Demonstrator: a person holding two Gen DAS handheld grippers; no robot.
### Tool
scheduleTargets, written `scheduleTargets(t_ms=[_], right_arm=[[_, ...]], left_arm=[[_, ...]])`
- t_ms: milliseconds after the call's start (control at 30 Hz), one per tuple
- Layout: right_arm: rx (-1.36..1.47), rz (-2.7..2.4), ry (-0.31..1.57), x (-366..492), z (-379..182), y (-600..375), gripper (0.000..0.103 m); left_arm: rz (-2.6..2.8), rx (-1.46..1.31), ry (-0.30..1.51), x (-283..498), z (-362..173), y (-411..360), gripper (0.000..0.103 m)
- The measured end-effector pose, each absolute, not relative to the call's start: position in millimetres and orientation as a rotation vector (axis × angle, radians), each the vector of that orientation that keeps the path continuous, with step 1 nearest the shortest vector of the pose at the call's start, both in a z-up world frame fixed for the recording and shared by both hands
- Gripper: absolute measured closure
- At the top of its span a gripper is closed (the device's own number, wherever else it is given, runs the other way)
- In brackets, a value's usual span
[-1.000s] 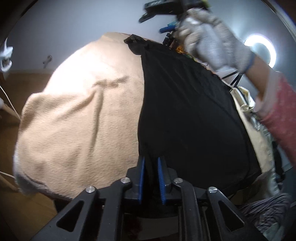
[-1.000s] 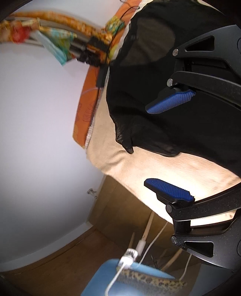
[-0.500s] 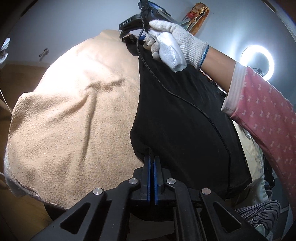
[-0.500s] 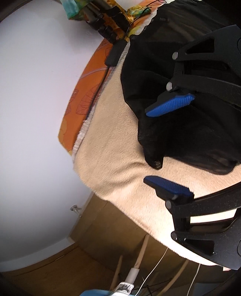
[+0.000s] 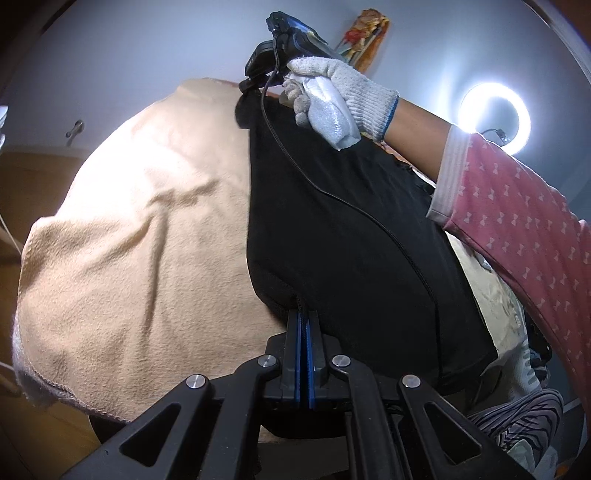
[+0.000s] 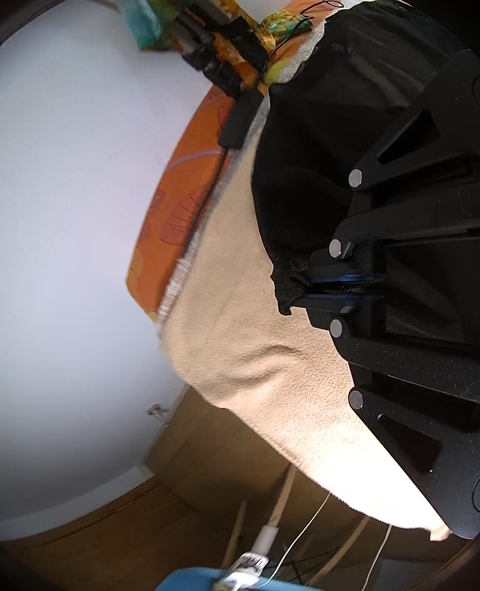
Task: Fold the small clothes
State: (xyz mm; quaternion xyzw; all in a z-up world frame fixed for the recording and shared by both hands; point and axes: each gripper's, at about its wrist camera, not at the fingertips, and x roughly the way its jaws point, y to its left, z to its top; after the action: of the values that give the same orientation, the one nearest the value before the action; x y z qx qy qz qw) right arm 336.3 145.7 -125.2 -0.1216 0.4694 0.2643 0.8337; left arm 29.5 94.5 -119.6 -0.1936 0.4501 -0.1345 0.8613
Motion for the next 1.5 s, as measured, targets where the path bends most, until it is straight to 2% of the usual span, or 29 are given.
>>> scheduleTargets(t_ms=[267,500,800,900,933,1000,1067,1500], right_arm=[[-0.165,0.608,0.936,339,-97,113,0.098],[-0.052,0.585,0.899,345,-82,40,0.098],[0.042,0.484,0.97,363,-109,-37,0.098],[-0.008,0.438,0.993,366,-119,-44,0.097],[-0.027,0.418,0.999,366,-121,-46,0.092],[-0.05,0.378,1.007,365,-122,-53,0.076],[-0.063,0.343,0.988,362,-119,-64,0.05],[0.045,0.333,0.862,282,-45,-161,0.048]], left_arm=[[-0.34,-0.329,0.899,27,-99,67,0.103],[-0.44,-0.247,0.9,28,-89,25,0.103],[-0.509,-0.169,0.975,39,-103,-19,0.103],[-0.518,-0.157,0.988,39,-105,-22,0.103],[-0.53,-0.153,0.995,39,-106,-23,0.103],[-0.574,-0.147,1.014,38,-109,-35,0.094],[-0.605,-0.118,1.015,32,-107,-42,0.084],[-0.487,-0.079,0.859,-7,-76,5,0.084]])
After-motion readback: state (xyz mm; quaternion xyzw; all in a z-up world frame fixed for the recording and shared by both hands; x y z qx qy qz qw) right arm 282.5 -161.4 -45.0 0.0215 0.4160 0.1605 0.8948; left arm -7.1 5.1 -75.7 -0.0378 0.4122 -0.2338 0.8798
